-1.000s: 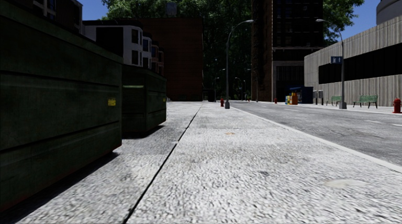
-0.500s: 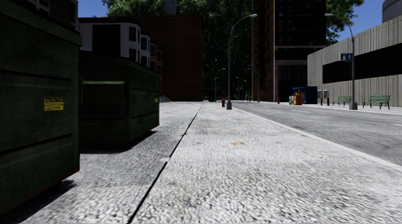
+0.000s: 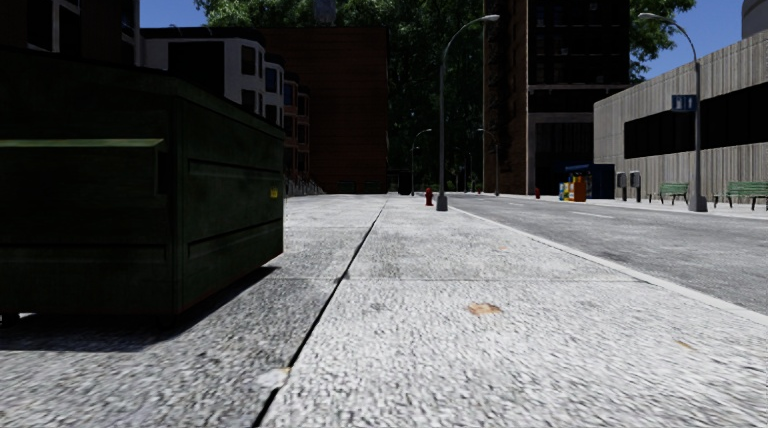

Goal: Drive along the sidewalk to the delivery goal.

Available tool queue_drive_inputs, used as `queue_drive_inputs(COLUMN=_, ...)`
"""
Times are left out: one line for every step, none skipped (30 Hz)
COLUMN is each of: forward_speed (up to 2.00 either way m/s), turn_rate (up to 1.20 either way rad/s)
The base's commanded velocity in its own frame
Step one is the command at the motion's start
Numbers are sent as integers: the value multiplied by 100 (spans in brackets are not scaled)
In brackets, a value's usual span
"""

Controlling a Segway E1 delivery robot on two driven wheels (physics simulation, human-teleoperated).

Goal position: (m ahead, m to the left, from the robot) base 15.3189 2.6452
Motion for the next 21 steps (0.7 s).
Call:
queue_drive_inputs(forward_speed=200, turn_rate=0)
queue_drive_inputs(forward_speed=200, turn_rate=0)
queue_drive_inputs(forward_speed=200, turn_rate=0)
queue_drive_inputs(forward_speed=200, turn_rate=0)
queue_drive_inputs(forward_speed=200, turn_rate=0)
queue_drive_inputs(forward_speed=200, turn_rate=0)
queue_drive_inputs(forward_speed=200, turn_rate=0)
queue_drive_inputs(forward_speed=200, turn_rate=0)
queue_drive_inputs(forward_speed=200, turn_rate=0)
queue_drive_inputs(forward_speed=200, turn_rate=0)
queue_drive_inputs(forward_speed=200, turn_rate=0)
queue_drive_inputs(forward_speed=200, turn_rate=0)
queue_drive_inputs(forward_speed=200, turn_rate=0)
queue_drive_inputs(forward_speed=200, turn_rate=0)
queue_drive_inputs(forward_speed=200, turn_rate=0)
queue_drive_inputs(forward_speed=200, turn_rate=0)
queue_drive_inputs(forward_speed=200, turn_rate=0)
queue_drive_inputs(forward_speed=200, turn_rate=0)
queue_drive_inputs(forward_speed=200, turn_rate=0)
queue_drive_inputs(forward_speed=200, turn_rate=0)
queue_drive_inputs(forward_speed=200, turn_rate=0)
